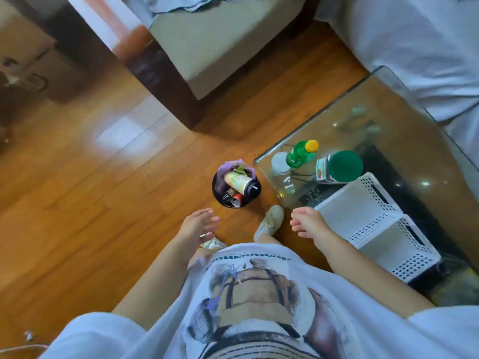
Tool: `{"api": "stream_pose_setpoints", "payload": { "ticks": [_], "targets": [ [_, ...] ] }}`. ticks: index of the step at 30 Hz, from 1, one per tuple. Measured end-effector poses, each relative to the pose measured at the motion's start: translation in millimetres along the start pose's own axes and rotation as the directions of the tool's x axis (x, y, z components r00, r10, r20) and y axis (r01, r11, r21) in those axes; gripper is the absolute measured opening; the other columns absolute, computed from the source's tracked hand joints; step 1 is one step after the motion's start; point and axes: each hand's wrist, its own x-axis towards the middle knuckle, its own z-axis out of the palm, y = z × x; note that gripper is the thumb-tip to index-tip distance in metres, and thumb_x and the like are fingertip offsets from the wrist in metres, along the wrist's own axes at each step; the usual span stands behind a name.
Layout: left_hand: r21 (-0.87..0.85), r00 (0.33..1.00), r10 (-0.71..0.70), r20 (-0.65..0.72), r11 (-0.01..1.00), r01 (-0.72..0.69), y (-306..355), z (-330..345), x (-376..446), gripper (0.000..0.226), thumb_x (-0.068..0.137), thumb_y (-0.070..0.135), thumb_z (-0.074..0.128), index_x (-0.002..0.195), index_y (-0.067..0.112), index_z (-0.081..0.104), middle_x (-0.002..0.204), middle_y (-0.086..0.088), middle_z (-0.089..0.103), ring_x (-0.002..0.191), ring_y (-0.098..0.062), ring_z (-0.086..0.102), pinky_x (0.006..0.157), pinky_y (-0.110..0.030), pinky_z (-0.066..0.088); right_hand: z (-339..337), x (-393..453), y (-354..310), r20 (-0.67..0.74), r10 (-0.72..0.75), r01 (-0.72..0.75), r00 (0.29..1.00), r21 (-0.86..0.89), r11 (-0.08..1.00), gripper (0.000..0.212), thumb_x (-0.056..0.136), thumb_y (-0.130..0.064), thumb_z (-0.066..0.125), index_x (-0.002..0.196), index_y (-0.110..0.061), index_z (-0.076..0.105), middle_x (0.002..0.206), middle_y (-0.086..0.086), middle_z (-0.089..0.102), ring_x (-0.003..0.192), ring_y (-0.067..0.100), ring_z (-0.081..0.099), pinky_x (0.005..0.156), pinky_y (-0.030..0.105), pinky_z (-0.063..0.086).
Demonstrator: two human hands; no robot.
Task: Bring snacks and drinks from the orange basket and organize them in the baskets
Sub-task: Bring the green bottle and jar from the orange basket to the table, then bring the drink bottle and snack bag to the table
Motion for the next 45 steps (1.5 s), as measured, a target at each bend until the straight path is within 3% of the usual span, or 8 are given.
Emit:
{"api": "stream_pose_setpoints", "payload": {
  "ticks": [8, 14, 18, 25, 31, 37, 41, 45],
  "targets": [
    [-0.446, 0.966, -0.151, -0.208, 0.894, 0.043, -101.9, -154.7, -30.9, 0.017, 0.095, 0.020, 0.050, 0.110, 0.015, 0.053, 0.078, -0.002, 0.060, 0.059, -0.012, 0.048, 0.047, -0.022, 0.041, 157.2, -54.4, -52.1, 0.190, -0.095, 0.151, 0.977, -0.307, 0.940, 0.006, 0.092, -0.011, 0.048, 0.088, -0.011, 0.053, 0.070, 0.007, 0.053, 0.053, 0.014, 0.044, 0.048, 0.022, 0.031],
    [-0.720, 0.928, -0.288, -0.237, 0.693, 0.031, -187.6, -261.5, -40.6, 0.013, 0.096, 0.016, 0.047, 0.108, 0.010, 0.049, 0.078, -0.005, 0.056, 0.063, -0.014, 0.047, 0.058, -0.024, 0.043, 281.4, -101.2, -64.9, 0.305, -0.102, 0.233, 0.947, -0.431, 0.872, 0.015, 0.094, -0.011, 0.045, 0.081, -0.016, 0.050, 0.071, 0.005, 0.053, 0.055, 0.012, 0.044, 0.051, 0.021, 0.032],
    [-0.830, 0.912, -0.368, -0.184, 0.554, 0.056, -233.3, -303.6, -42.5, 0.020, 0.096, 0.015, 0.047, 0.077, 0.008, 0.051, 0.076, -0.006, 0.053, 0.062, -0.014, 0.045, 0.052, -0.023, 0.044, 335.7, -116.7, -64.3, 0.330, -0.133, 0.286, 0.935, -0.476, 0.831, 0.005, 0.094, -0.013, 0.046, 0.095, -0.014, 0.051, 0.074, 0.004, 0.056, 0.059, 0.013, 0.049, 0.055, 0.023, 0.035],
    [-0.859, 0.910, -0.364, -0.198, 0.511, 0.018, -244.7, -357.2, -28.9, 0.011, 0.094, 0.020, 0.049, 0.099, 0.011, 0.054, 0.077, -0.001, 0.058, 0.059, -0.011, 0.047, 0.048, -0.021, 0.041, 385.4, -107.1, -81.4, 0.213, -0.116, 0.224, 0.970, -0.607, 0.763, 0.027, 0.093, -0.015, 0.046, 0.115, 0.000, 0.053, 0.075, 0.009, 0.057, 0.055, 0.014, 0.048, 0.043, 0.018, 0.037],
    [-0.881, 0.924, -0.291, -0.247, 0.465, -0.089, -221.4, -422.8, -11.2, 0.019, 0.096, 0.020, 0.048, 0.112, 0.015, 0.057, 0.088, -0.003, 0.063, 0.070, -0.012, 0.054, 0.062, -0.024, 0.044, 456.7, -93.2, -115.6, 0.116, -0.048, 0.115, 0.992, -0.686, 0.719, 0.026, 0.093, -0.016, 0.048, 0.113, 0.000, 0.052, 0.117, 0.032, 0.058, 0.089, 0.041, 0.061, 0.090, 0.044, 0.049],
    [-0.937, 0.893, -0.377, -0.246, 0.330, -0.119, -214.0, -515.3, 10.1, 0.024, 0.096, 0.019, 0.046, 0.118, 0.013, 0.056, 0.083, -0.001, 0.062, 0.069, -0.012, 0.053, 0.061, -0.024, 0.042, 595.5, -89.6, -164.1, 0.084, -0.047, 0.095, 0.995, -0.809, 0.580, 0.020, 0.092, -0.018, 0.051, 0.104, -0.002, 0.056, 0.079, 0.012, 0.061, 0.062, 0.023, 0.058, 0.057, 0.034, 0.048],
    [-0.965, 0.871, -0.431, -0.236, 0.205, -0.160, -215.6, -573.3, 9.4, 0.025, 0.096, 0.019, 0.048, 0.119, 0.011, 0.056, 0.081, -0.002, 0.061, 0.067, -0.012, 0.052, 0.060, -0.024, 0.042, 706.4, -118.3, -194.7, 0.241, -0.092, 0.256, 0.966, -0.857, 0.447, 0.011, 0.092, -0.012, 0.048, 0.095, -0.004, 0.055, 0.062, 0.008, 0.050, 0.047, 0.018, 0.043, 0.043, 0.022, 0.034],
    [-0.971, 0.847, -0.478, -0.233, 0.067, -0.229, -220.5, -605.3, 9.1, 0.020, 0.096, 0.018, 0.048, 0.115, 0.015, 0.054, 0.080, -0.003, 0.059, 0.063, -0.012, 0.051, 0.059, -0.024, 0.039, 799.1, -152.3, -207.9, 0.469, -0.071, 0.467, 0.880, -0.831, 0.304, 0.014, 0.092, -0.012, 0.047, 0.080, -0.018, 0.050, 0.066, 0.004, 0.052, 0.054, 0.015, 0.050, 0.055, 0.021, 0.036]
  ]
}}
